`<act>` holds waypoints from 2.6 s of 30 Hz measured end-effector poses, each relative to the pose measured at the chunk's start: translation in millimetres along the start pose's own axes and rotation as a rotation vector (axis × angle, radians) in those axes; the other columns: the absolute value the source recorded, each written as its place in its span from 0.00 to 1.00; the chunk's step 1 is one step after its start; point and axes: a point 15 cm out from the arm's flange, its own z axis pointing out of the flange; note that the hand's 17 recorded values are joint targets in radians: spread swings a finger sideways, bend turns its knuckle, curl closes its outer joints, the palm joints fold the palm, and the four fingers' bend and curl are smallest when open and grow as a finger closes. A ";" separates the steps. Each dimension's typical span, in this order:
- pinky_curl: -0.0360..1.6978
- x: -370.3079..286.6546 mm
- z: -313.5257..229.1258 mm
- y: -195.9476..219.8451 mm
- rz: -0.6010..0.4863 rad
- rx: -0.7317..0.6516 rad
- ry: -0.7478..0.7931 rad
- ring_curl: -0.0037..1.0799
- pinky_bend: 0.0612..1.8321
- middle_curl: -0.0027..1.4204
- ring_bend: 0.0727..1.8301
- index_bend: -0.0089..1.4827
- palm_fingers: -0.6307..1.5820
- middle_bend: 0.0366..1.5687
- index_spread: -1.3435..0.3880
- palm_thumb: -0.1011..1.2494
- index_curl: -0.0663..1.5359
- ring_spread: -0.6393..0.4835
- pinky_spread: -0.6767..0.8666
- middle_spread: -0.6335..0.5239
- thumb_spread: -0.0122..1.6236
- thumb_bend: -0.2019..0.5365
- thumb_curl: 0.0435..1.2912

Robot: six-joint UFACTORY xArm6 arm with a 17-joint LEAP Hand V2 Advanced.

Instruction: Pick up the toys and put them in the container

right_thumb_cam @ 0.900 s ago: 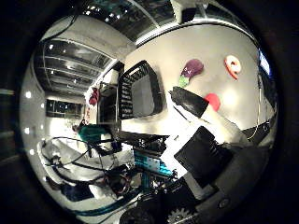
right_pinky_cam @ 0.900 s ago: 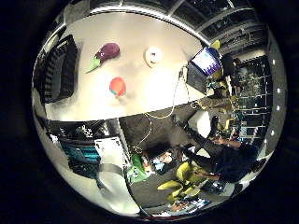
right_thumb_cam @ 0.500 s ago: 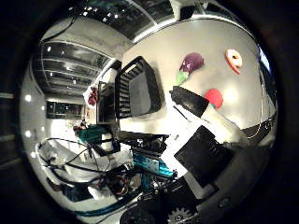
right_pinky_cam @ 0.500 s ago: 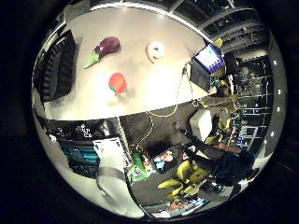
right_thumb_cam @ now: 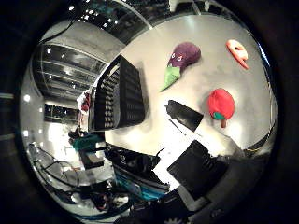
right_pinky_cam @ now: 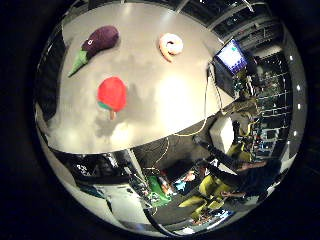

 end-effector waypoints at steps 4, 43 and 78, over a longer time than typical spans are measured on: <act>0.18 14.0 25.1 2.1 0.023 -0.040 0.008 0.21 0.17 0.24 0.17 0.10 0.43 0.14 0.55 0.55 0.20 0.63 0.71 0.51 0.64 0.23 0.22; 0.20 58.9 108.7 10.4 0.024 -0.252 -0.004 0.34 0.34 0.34 0.47 0.29 0.96 0.46 0.52 0.64 0.29 0.32 0.17 0.35 0.60 0.25 0.23; 0.39 -262.8 -184.7 -30.5 -0.528 0.108 -0.163 0.50 0.65 0.42 0.74 0.77 0.85 0.82 0.66 0.79 0.46 0.41 0.26 0.45 0.59 0.24 0.33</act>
